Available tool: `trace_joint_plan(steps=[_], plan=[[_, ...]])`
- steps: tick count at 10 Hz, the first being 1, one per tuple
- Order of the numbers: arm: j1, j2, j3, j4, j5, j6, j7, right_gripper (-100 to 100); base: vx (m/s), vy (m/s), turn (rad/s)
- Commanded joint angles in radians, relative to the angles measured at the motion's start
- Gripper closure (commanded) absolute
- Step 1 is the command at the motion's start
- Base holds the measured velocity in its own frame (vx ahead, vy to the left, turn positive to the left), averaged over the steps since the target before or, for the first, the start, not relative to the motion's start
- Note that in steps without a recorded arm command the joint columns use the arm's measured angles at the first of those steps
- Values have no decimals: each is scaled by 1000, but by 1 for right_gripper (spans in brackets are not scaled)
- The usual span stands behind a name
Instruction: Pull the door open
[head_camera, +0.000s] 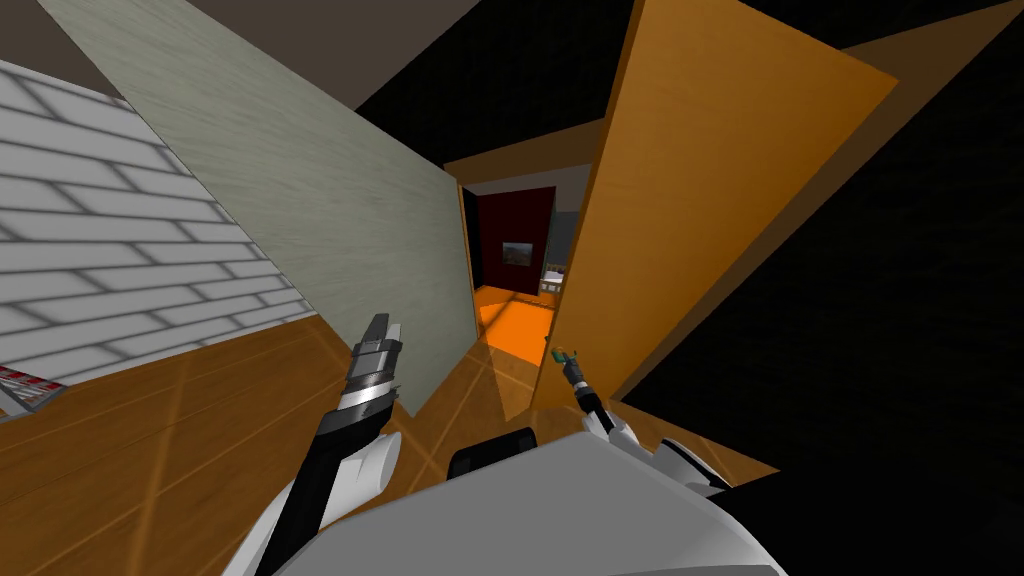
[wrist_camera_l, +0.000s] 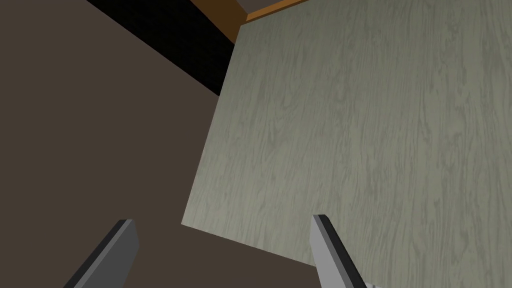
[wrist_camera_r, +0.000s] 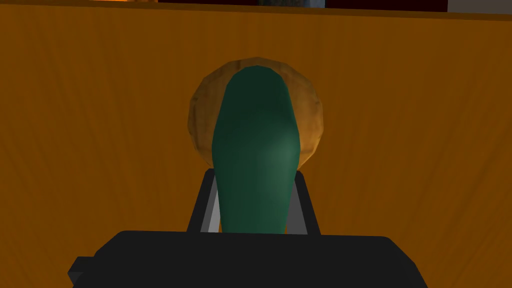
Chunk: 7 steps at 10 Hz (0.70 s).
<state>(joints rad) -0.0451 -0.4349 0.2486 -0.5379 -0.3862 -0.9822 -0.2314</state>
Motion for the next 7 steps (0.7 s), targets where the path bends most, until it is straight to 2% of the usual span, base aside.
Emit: trace_joint_plan(steps=[1, 2, 4, 7], plan=[[12, 5, 12, -31, 0, 11, 6, 100, -108, -35, 15], [0, 4, 42, -32, -7, 11, 8, 100, -131, -69, 34], [-11, 2, 70, -33, -13, 10, 9, 100, -144, -62, 50], [-18, 2, 88, -33, -17, 10, 10, 100, -112, -62, 19]])
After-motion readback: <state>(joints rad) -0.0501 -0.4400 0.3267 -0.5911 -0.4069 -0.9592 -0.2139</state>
